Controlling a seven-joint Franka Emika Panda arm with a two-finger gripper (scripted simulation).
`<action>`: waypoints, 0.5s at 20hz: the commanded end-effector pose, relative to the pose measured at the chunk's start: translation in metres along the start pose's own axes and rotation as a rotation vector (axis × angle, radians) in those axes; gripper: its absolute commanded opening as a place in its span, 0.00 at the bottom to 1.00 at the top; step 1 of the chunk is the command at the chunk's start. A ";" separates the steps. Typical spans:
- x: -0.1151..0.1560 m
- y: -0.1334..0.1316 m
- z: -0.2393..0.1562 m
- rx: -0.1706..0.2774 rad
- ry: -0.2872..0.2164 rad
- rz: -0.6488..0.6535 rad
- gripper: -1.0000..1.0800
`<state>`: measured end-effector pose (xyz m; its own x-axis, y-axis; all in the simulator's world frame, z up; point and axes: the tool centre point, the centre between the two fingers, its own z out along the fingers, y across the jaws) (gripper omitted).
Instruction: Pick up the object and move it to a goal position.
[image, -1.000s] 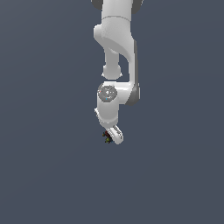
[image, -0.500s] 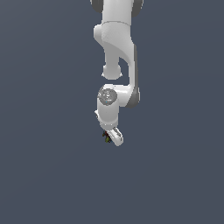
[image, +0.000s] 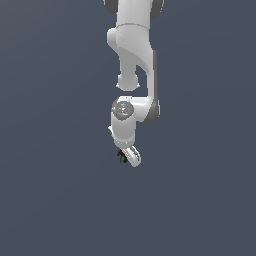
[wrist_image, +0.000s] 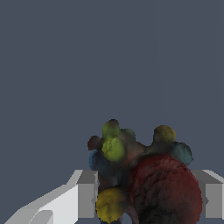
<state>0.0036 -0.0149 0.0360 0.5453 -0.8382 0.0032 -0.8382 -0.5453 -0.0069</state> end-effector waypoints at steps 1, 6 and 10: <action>0.000 -0.002 -0.004 0.000 0.000 0.000 0.00; -0.003 -0.011 -0.023 0.000 0.000 0.001 0.00; -0.008 -0.023 -0.047 -0.001 0.001 0.001 0.00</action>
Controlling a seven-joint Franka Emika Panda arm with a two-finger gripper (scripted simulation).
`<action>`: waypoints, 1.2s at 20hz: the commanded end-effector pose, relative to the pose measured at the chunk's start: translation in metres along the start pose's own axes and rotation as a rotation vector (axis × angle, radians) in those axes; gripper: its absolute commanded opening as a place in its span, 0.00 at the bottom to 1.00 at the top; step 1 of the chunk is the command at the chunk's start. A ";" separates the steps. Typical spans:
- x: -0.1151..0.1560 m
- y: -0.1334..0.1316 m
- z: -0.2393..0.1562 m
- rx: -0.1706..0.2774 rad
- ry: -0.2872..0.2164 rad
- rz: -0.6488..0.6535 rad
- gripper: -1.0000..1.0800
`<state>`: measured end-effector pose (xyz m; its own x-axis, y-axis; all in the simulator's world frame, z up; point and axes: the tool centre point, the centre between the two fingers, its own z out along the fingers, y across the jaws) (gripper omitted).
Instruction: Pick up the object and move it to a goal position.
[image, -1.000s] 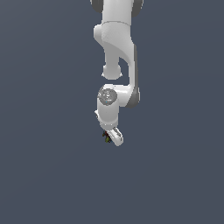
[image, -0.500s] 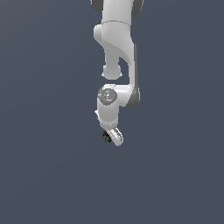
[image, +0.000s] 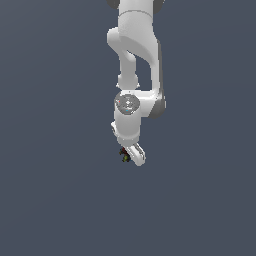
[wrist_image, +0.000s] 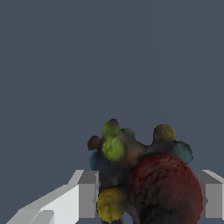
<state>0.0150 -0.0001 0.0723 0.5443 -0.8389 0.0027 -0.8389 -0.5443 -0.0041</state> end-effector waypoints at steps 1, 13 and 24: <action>-0.003 -0.009 -0.018 0.001 0.001 0.000 0.00; -0.021 -0.066 -0.128 -0.002 0.002 0.001 0.00; -0.034 -0.112 -0.212 -0.003 0.000 0.000 0.00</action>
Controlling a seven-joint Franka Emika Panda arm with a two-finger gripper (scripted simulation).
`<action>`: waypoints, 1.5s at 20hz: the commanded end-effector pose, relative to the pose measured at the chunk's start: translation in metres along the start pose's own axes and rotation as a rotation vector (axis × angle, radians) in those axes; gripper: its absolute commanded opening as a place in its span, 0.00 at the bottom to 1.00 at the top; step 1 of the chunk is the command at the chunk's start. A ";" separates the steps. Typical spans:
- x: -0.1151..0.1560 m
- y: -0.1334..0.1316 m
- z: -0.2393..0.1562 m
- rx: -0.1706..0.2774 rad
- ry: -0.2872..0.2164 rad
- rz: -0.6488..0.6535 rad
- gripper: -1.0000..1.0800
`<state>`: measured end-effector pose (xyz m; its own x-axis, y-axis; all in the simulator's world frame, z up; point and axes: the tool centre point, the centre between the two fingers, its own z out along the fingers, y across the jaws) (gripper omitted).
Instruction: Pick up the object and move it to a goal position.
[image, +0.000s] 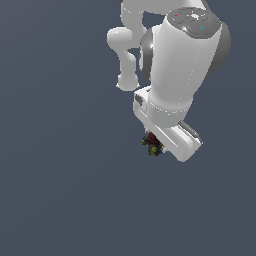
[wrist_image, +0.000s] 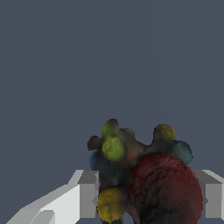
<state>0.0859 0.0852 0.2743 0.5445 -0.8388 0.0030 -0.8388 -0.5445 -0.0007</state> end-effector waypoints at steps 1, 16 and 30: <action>-0.002 -0.009 -0.017 0.000 0.000 0.000 0.00; -0.011 -0.046 -0.080 -0.001 -0.002 -0.001 0.00; -0.013 -0.057 -0.098 -0.001 -0.003 -0.001 0.00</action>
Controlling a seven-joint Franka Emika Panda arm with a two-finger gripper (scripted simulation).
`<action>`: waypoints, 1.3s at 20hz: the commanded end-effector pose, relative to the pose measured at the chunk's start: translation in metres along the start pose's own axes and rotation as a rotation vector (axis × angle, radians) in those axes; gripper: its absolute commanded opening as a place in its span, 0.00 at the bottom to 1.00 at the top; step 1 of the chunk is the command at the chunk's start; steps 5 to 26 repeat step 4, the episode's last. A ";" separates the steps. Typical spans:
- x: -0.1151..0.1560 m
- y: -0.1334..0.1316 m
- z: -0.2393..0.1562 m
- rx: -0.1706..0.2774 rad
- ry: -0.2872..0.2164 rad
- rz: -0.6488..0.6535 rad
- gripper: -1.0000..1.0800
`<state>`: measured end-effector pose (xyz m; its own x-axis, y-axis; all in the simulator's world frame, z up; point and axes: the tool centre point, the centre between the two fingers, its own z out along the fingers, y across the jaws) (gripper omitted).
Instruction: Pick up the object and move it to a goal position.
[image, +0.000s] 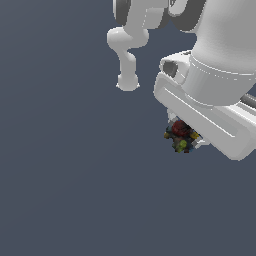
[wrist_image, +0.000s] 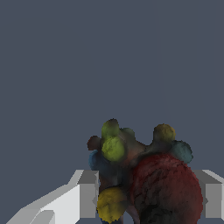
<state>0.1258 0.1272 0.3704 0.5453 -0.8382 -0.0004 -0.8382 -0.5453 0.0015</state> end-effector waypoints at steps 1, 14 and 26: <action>0.000 -0.001 -0.002 0.002 0.001 0.000 0.00; 0.000 -0.001 -0.003 0.002 0.001 0.000 0.00; 0.000 -0.001 -0.003 0.002 0.001 0.000 0.00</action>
